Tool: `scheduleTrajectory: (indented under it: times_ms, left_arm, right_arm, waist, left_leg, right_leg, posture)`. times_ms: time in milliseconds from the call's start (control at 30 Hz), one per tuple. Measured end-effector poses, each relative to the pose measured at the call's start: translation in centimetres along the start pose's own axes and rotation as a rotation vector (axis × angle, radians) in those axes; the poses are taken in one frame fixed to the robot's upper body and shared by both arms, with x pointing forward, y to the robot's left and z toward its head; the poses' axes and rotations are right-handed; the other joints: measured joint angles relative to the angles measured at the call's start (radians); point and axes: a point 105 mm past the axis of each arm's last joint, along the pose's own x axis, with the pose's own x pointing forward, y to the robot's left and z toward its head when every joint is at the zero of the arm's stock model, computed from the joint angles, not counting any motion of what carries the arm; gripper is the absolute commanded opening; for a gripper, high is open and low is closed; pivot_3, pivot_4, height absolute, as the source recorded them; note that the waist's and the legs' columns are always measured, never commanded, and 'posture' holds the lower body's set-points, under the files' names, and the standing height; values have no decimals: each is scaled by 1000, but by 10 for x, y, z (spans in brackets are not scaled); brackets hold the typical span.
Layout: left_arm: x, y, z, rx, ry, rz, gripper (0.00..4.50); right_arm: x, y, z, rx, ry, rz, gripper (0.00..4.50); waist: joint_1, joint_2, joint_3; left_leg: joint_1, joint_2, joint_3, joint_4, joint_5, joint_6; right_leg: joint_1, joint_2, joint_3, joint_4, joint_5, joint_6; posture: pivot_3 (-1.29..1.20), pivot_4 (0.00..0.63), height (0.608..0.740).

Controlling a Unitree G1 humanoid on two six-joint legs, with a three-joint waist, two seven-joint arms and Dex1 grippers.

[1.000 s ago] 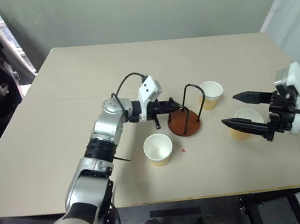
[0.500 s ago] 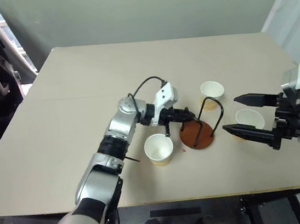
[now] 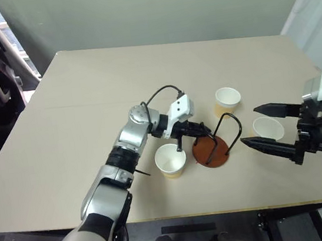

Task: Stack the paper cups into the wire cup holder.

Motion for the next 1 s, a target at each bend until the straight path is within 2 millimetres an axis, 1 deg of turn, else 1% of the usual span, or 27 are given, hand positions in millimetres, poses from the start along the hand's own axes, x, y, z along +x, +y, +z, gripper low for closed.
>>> scheduleTrajectory:
  times_ms: [133,300,400,467,700,733,1000]
  left_arm:
    - [0,0,0,11,1,-1,18]
    - [1,-1,0,16,0,-3,18]
    - [2,-1,0,21,-2,-3,890]
    - [3,-1,0,19,-4,-5,1565]
    - [4,1,-1,8,-7,11,4252]
    - [4,1,-1,8,-8,11,4460]
    - [3,1,-1,0,-8,11,4460]
  right_arm:
    - [-1,3,-6,12,28,23,4500]
    - [-4,2,-7,4,42,14,4500]
    - [-4,3,-6,0,38,15,4500]
    - [-4,3,-6,-1,36,17,4500]
    - [-4,3,-5,-5,31,16,4500]
    - [-4,3,-5,-5,30,16,4500]
    - [-4,3,-5,-6,32,20,4500]
  waist:
    - [0,0,0]
    - [0,0,0]
    - [0,0,0]
    - [0,0,0]
    - [0,0,0]
    - [0,0,0]
    - [0,0,0]
  left_leg:
    - [0,0,0,0,0,0]
    - [0,0,1,1,0,1]
    - [0,0,1,1,0,1]
    - [0,0,1,1,0,1]
    - [0,0,1,2,-1,1]
    - [0,0,1,2,-1,1]
    - [0,0,1,3,-1,1]
  right_leg:
    - [0,0,0,0,0,0]
    - [0,0,0,0,0,0]
    - [1,0,0,0,0,0]
    - [1,0,0,0,0,0]
    - [1,0,0,0,0,1]
    - [1,0,0,0,0,1]
    - [1,0,0,0,-1,1]
  posture:
    - [0,150,740]
    - [0,150,740]
    - [0,150,740]
    - [0,150,740]
    - [0,150,740]
    - [0,150,740]
    - [0,150,740]
